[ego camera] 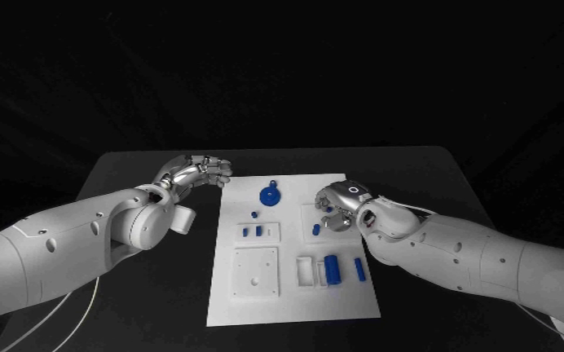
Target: Assemble the parts on the task board
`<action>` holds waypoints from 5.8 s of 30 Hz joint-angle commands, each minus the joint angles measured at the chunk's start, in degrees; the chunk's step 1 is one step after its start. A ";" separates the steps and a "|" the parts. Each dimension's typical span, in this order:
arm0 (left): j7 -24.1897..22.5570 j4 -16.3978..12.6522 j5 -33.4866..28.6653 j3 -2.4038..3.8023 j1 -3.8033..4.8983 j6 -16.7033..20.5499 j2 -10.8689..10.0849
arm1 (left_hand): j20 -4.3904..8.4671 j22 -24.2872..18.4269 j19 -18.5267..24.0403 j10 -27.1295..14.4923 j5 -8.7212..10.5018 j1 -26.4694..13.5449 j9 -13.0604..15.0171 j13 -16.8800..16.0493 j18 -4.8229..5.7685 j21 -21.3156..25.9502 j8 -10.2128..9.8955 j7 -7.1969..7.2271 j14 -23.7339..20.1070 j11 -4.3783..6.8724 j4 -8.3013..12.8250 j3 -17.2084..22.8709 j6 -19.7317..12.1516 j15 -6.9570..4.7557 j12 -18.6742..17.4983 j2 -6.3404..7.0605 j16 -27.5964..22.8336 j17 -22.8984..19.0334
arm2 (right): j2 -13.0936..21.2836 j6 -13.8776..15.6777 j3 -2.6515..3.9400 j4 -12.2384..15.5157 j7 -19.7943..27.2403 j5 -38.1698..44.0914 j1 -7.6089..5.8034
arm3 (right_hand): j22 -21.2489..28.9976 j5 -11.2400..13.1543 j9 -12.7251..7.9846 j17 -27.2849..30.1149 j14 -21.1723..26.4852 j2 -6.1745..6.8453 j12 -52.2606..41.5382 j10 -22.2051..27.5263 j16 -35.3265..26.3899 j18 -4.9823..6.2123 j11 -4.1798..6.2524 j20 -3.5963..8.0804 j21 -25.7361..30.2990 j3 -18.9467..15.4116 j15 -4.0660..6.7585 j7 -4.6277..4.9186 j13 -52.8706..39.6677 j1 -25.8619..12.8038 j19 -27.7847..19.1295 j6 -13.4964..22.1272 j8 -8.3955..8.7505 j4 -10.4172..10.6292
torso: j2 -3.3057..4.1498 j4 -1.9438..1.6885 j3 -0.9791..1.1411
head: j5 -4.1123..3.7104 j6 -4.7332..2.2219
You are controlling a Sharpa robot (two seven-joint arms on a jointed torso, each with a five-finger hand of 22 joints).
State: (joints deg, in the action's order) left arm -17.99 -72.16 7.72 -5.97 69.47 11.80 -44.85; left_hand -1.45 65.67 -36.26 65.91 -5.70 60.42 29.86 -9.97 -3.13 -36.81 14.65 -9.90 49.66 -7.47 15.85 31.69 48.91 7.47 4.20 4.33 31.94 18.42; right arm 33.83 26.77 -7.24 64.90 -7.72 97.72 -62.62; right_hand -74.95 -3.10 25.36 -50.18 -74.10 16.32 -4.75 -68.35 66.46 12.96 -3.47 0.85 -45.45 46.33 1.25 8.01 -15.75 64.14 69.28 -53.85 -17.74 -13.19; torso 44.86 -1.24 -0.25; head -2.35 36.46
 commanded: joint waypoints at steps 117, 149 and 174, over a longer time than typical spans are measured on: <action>-0.07 0.85 0.58 0.04 0.04 0.23 -0.33 | -0.50 0.58 0.13 -0.07 0.79 -0.52 -0.28 0.52 -0.67 0.65 0.42 -0.21 0.85 -0.51 -0.50 -0.58 -0.55 0.23 -0.27 0.14 -1.22 0.86 | 2.15 1.17 2.52 3.02 -5.90 7.40 0.21 | -1.03 0.30 3.37 -0.45 -0.46 -3.72 -4.84 -8.22 0.61 2.04 2.26 0.44 -1.23 3.46 3.89 -3.13 -6.57 3.20 1.00 -8.41 -4.66 -0.85 | -0.01 -0.02 0.00 | -0.20 0.25; -0.03 0.48 0.19 0.05 0.14 1.46 0.97 | -0.47 0.72 0.06 0.03 1.23 -0.52 -0.31 0.63 -0.73 0.75 0.53 -0.18 0.99 -0.46 -0.59 -0.63 -0.51 0.19 -0.20 0.09 -1.54 1.16 | -2.49 0.30 3.09 14.61 -3.23 3.81 1.34 | -0.98 0.28 3.46 -0.50 -0.42 -3.85 -4.74 -8.14 0.56 2.04 2.26 0.58 -1.21 3.63 3.90 -3.09 -6.82 3.04 1.00 -8.30 -4.53 -0.71 | 0.00 -0.12 -0.28 | 5.62 0.53; 0.19 0.19 0.17 0.05 0.27 1.37 2.26 | -0.46 0.78 0.04 0.10 1.18 -0.39 -0.32 0.67 -0.74 0.81 0.60 -0.14 1.03 -0.43 -0.56 -0.58 -0.47 0.19 -0.17 0.11 -1.67 1.28 | -6.29 -1.53 -1.09 11.91 -3.78 6.13 4.25 | -0.97 0.25 3.51 -0.50 -0.38 -4.07 -4.65 -8.05 0.49 2.04 2.22 0.61 -1.17 3.65 3.86 -3.05 -6.97 2.95 0.94 -8.21 -4.43 -0.90 | 0.04 -0.07 -0.08 | 9.26 3.22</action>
State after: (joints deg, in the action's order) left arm -17.31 -71.76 7.89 -5.96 69.65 13.07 -42.74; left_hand -1.65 66.35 -36.05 65.71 -4.63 60.42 29.63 -9.39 -3.07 -36.38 15.04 -10.11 50.27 -7.67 15.37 31.21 48.70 7.67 4.21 4.33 30.66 19.64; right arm 27.63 26.20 -8.28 76.87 -11.70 102.87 -58.53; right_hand -74.92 -2.63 28.82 -50.62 -74.51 12.81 -9.32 -76.15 66.67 11.52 -1.22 1.20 -46.35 49.82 4.75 4.92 -22.66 66.85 70.09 -61.87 -22.05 -14.00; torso 44.90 -1.27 -0.34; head 6.77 39.44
